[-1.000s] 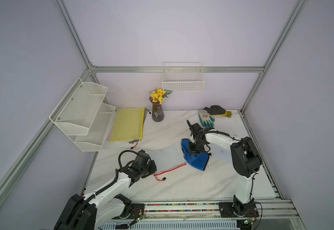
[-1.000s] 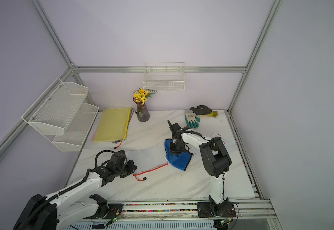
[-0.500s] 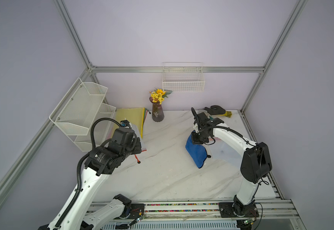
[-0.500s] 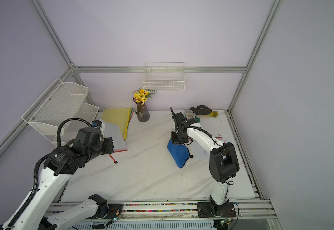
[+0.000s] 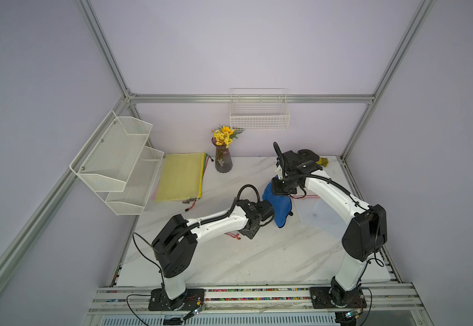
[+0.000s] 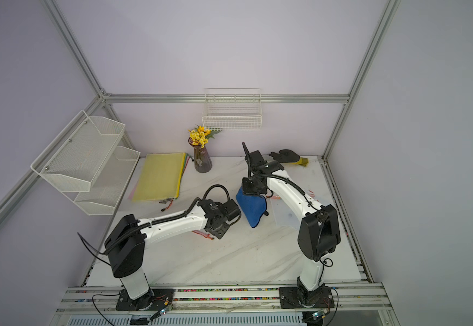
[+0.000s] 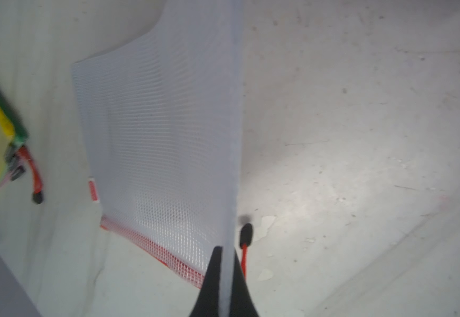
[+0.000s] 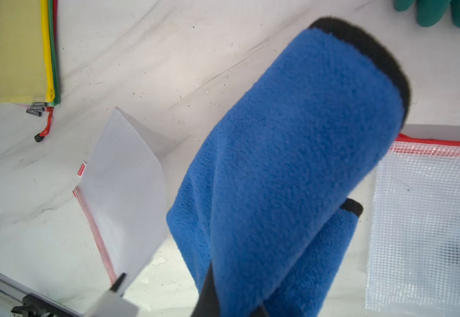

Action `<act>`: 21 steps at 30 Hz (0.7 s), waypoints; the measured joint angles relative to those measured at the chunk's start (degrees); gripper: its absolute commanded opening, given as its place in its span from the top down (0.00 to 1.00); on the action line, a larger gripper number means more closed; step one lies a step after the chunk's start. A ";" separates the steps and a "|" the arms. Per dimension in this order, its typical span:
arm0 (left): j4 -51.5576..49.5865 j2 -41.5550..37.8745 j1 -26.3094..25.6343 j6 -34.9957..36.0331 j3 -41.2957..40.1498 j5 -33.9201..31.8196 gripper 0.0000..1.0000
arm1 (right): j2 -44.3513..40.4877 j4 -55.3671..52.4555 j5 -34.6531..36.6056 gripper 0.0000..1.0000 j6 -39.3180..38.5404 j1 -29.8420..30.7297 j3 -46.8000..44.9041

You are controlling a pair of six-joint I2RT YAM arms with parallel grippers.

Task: Wipe the document bag
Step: Adjust the document bag at the center of the board.

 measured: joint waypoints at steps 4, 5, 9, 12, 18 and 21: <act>5.92 3.32 -1.62 -0.22 0.15 7.04 0.58 | -0.26 -0.26 0.63 1.00 -0.02 -0.02 -0.20; 6.97 3.61 -1.77 -0.57 0.15 8.55 0.48 | -0.39 -0.24 0.63 1.00 -0.04 -0.02 -0.26; 11.32 3.82 -1.84 -1.95 -0.04 13.94 0.29 | -0.74 -0.24 0.61 1.00 -0.26 -0.02 -0.63; 13.97 3.54 -1.73 -3.23 -0.50 15.96 0.28 | -0.74 -0.31 0.33 1.00 -0.42 -0.02 -1.18; 17.84 -5.77 2.51 -10.69 -9.05 16.31 0.57 | -0.74 -0.33 -0.94 1.00 -1.29 1.03 -1.25; 20.50 -13.90 11.30 -15.43 -16.28 16.65 0.66 | -0.55 -0.76 -1.31 1.00 -1.68 3.87 -0.28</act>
